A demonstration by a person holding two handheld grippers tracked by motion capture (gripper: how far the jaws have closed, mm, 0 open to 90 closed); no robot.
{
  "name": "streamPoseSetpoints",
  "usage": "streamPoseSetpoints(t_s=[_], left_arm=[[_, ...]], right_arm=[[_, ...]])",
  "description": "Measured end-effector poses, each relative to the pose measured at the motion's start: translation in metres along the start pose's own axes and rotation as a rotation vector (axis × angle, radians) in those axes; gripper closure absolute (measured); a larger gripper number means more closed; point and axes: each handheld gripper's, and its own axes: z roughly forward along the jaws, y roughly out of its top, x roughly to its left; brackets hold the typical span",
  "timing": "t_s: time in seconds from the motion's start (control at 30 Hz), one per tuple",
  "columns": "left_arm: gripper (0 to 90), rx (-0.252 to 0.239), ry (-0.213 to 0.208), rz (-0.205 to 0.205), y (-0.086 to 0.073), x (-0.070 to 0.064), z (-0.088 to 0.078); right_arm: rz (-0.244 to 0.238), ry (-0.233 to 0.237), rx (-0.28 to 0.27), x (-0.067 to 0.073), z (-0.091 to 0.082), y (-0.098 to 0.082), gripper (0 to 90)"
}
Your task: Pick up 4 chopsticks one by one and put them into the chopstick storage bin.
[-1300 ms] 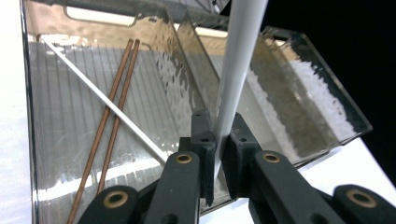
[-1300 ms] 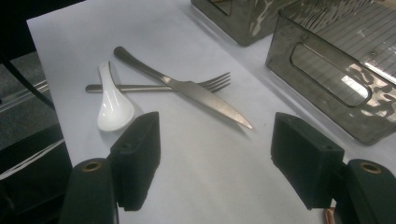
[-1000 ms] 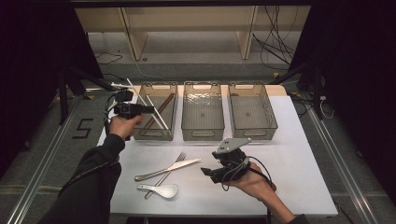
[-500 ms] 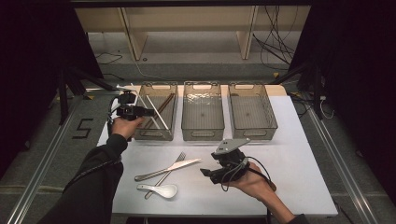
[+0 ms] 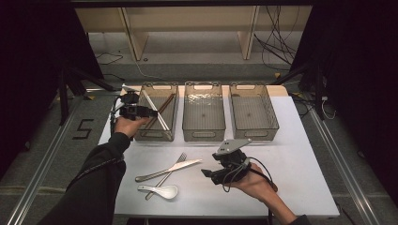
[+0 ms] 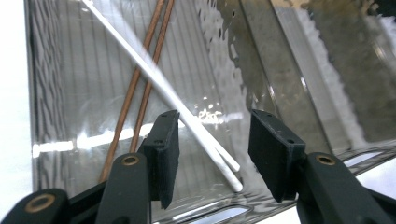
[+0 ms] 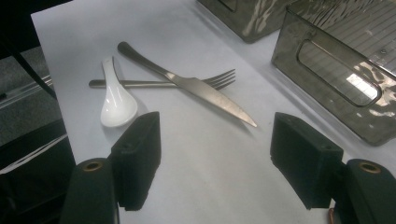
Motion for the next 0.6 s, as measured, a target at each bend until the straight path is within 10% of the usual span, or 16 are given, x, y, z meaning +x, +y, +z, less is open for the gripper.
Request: streamPoseSetpoints(t_s=[0.33,0.6], left_arm=[[38.0,-0.034,-0.053,0.035,-0.005,-0.009,-0.021],[29.8,-0.103,-0.186,0.083,-0.026,-0.015,-0.057]], right_arm=[[0.005,-0.006,-0.006,-0.002,-0.003,-0.001,34.5],[0.017,-0.026,-0.020,-0.007,-0.008,-0.001,34.5]])
